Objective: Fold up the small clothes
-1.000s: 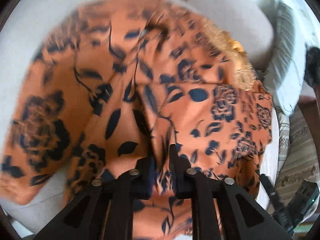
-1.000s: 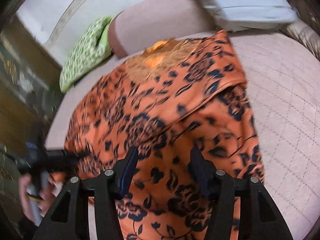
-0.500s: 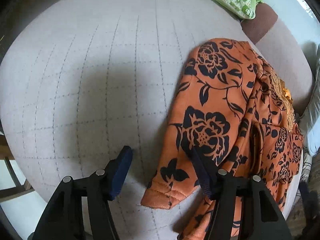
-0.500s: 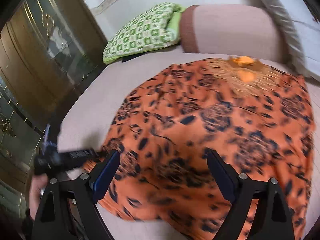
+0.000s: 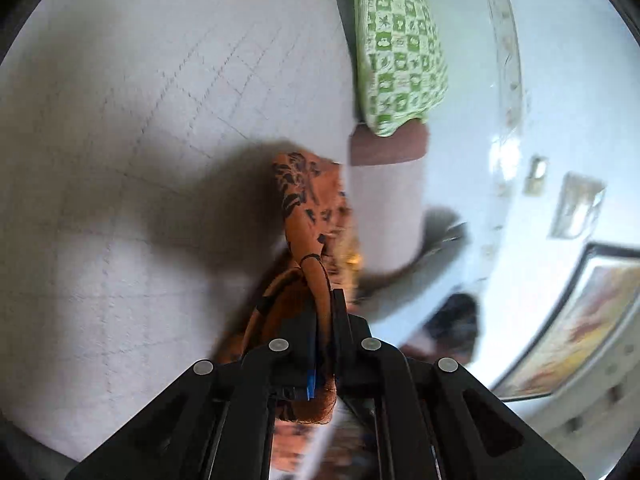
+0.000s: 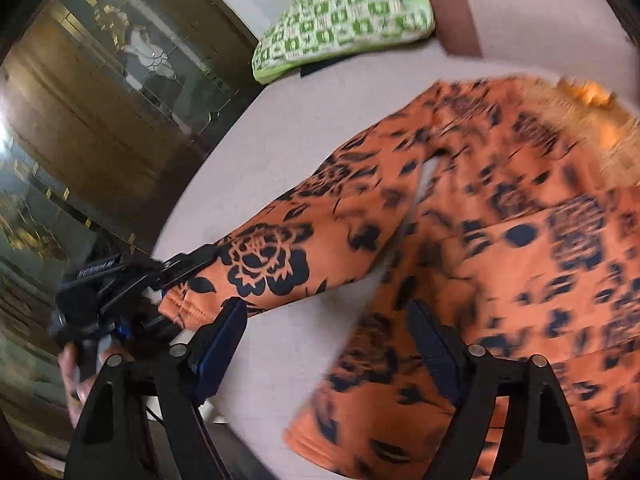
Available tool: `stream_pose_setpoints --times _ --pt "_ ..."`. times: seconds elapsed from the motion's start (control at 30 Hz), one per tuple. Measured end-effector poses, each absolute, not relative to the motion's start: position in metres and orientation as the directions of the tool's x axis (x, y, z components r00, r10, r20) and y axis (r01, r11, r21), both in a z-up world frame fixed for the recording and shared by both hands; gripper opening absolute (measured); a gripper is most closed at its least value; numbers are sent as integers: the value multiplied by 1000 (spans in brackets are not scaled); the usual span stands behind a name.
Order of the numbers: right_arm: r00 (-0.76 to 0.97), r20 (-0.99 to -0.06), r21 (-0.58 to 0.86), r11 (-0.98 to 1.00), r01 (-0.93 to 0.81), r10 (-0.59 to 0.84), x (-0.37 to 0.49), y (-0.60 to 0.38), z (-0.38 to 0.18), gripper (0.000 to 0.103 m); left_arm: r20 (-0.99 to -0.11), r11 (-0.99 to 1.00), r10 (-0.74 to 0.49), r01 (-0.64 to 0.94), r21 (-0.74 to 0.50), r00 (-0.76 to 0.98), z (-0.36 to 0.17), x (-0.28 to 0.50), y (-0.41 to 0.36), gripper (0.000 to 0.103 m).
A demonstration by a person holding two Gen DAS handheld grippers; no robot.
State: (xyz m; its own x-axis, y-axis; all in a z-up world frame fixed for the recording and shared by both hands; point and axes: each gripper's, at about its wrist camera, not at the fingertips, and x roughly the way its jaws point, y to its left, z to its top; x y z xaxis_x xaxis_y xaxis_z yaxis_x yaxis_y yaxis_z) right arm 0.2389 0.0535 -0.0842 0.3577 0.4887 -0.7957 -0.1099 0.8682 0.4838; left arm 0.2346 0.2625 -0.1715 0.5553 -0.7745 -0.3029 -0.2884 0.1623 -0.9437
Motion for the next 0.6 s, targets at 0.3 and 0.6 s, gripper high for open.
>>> stream_pose_setpoints --times 0.3,0.6 --pt "311 -753 635 765 112 580 280 62 -138 54 -287 105 -789 -342 -934 544 -186 232 284 4" --pt "392 -720 615 788 -23 573 291 50 -62 3 -309 198 -812 -264 -944 495 -141 225 291 4"
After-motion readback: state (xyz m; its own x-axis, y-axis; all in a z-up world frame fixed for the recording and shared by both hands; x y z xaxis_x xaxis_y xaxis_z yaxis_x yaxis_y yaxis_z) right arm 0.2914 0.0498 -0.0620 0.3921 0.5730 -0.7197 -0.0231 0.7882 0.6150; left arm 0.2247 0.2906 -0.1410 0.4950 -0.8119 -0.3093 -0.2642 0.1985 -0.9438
